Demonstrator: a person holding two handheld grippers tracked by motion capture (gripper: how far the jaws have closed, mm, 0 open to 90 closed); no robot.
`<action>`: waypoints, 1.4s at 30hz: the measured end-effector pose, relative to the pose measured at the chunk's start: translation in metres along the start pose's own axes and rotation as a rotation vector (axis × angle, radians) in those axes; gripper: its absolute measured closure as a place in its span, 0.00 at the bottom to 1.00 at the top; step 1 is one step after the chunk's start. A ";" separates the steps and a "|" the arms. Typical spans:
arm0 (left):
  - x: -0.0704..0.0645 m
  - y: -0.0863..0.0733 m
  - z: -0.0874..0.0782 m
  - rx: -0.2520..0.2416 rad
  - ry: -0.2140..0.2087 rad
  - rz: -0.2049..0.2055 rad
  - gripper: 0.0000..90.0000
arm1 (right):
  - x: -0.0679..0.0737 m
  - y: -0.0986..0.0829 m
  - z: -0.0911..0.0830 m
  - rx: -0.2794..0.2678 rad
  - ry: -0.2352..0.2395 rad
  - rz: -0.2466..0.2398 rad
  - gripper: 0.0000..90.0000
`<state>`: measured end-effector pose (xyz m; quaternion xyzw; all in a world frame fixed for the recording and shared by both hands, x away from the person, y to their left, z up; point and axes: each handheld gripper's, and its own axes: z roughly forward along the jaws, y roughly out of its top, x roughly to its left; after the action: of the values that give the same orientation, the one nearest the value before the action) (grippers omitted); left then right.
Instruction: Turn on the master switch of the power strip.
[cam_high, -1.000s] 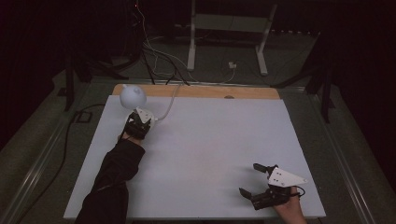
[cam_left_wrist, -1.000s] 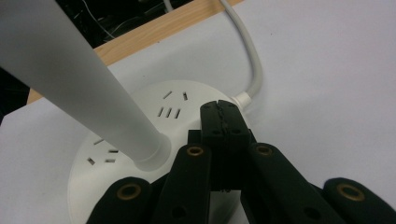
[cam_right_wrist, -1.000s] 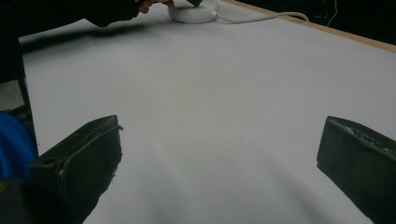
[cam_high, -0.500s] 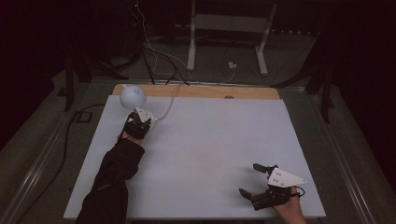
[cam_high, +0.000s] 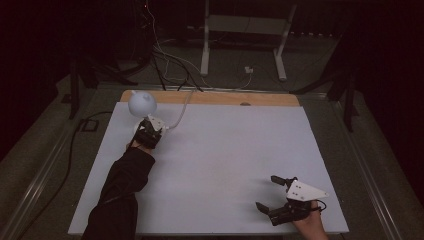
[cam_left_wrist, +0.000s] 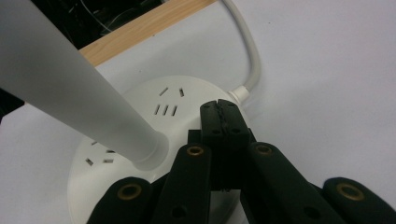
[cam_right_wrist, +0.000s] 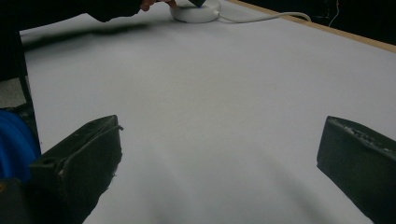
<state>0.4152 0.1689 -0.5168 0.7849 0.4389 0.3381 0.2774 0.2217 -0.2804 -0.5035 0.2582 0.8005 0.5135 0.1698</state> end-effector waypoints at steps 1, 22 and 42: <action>0.001 0.000 0.000 0.001 -0.006 -0.007 1.00 | 0.000 0.000 0.000 0.001 0.000 0.001 0.00; -0.001 0.005 0.000 0.028 0.011 0.064 1.00 | 0.000 0.000 0.001 0.001 0.000 0.002 0.00; 0.001 0.016 -0.022 -0.056 -0.064 0.048 1.00 | -0.002 0.000 -0.003 -0.013 -0.004 0.008 0.00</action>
<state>0.4069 0.1656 -0.4914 0.7976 0.4014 0.3315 0.3048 0.2216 -0.2833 -0.5023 0.2614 0.7957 0.5189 0.1709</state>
